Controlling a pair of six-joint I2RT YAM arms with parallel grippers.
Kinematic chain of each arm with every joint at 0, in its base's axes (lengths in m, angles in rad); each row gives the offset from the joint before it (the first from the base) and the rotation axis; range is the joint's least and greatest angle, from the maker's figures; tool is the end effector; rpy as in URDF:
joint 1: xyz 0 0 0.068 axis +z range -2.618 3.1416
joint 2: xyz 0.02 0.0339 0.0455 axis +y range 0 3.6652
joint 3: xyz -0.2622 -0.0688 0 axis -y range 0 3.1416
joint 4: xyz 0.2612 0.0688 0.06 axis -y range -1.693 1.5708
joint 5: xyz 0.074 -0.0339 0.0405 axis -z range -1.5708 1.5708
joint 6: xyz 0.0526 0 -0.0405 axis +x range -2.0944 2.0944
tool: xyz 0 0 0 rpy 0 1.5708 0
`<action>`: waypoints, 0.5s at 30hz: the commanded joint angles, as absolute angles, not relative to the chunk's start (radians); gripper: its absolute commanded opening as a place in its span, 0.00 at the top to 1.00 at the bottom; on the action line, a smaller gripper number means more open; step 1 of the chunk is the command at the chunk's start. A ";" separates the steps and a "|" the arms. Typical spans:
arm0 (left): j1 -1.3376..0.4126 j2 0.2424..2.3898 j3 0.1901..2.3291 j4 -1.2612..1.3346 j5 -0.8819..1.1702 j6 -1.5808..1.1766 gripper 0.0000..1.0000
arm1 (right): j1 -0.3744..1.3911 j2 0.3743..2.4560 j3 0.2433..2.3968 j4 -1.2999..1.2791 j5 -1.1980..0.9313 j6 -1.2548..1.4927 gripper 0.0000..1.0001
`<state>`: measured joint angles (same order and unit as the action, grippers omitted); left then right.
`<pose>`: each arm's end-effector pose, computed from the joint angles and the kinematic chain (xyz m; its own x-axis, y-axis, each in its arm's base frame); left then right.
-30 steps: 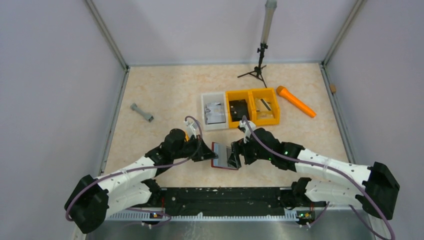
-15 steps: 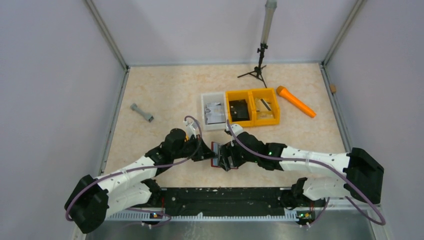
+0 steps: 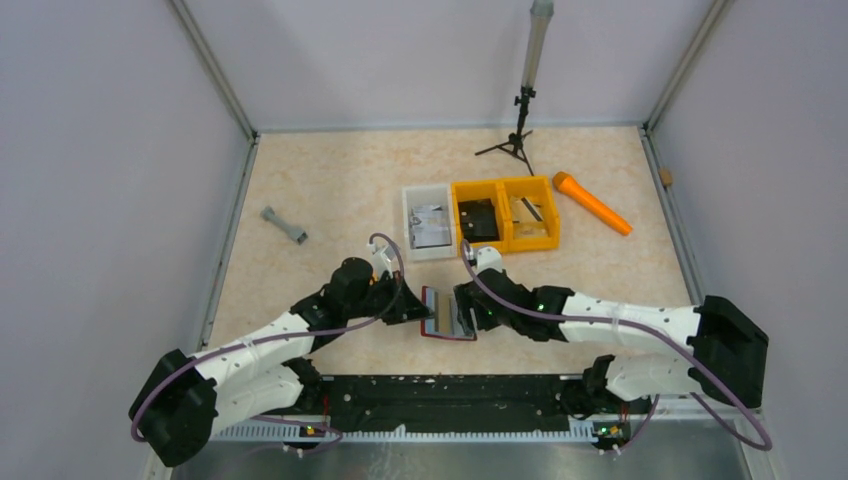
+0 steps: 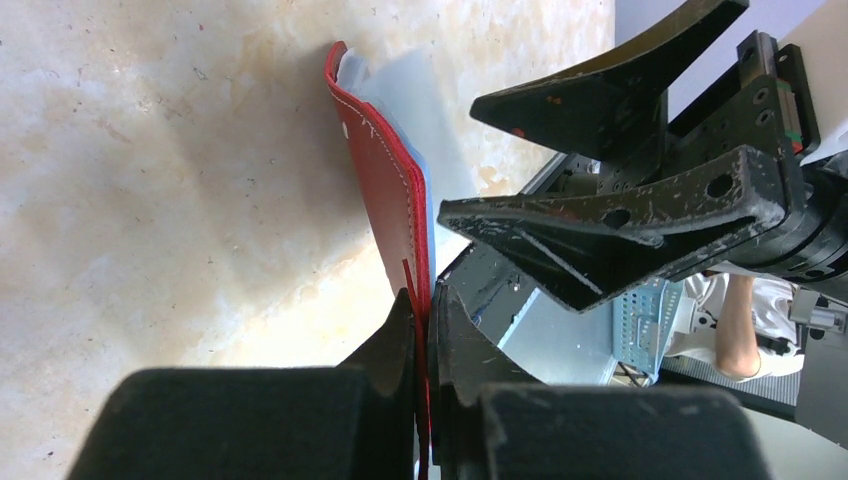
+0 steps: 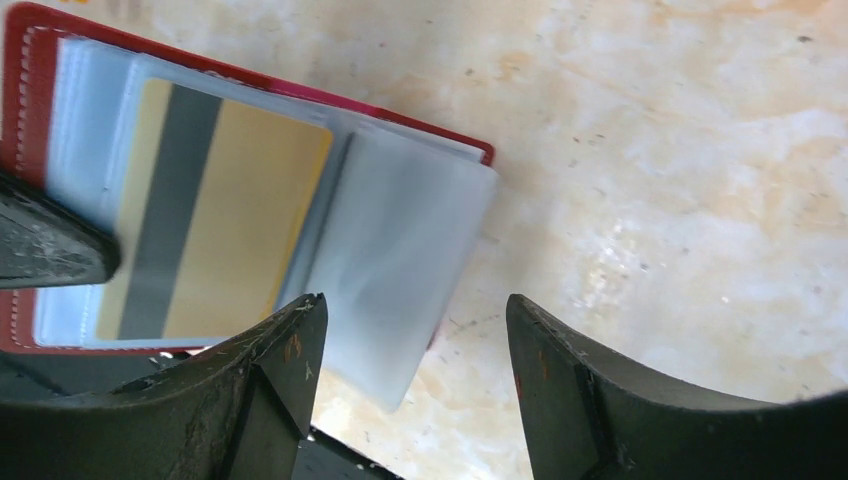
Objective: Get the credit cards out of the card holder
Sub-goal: Remove the credit card from the card holder.
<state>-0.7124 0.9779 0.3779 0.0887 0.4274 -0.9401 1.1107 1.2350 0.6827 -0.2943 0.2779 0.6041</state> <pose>0.1592 -0.1663 0.1734 -0.9197 -0.1768 -0.3505 0.2131 0.5251 -0.8239 0.1328 0.2355 0.1818 -0.7173 -0.2173 -0.6620 -0.4538 0.8667 0.2072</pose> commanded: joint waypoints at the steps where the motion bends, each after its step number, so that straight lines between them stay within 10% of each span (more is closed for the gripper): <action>1: -0.716 0.960 0.408 0.126 0.426 -0.931 1.00 | 1.107 1.151 0.678 -0.393 0.372 0.625 0.35; 15: -0.715 0.927 0.304 0.386 0.462 -1.032 1.00 | 0.954 0.950 0.494 0.049 -0.143 0.769 0.40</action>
<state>-0.7132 0.9665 0.3416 0.1841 0.4309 -0.9733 1.0050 0.9485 0.5533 -0.2100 0.0948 0.6716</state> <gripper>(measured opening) 0.036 0.599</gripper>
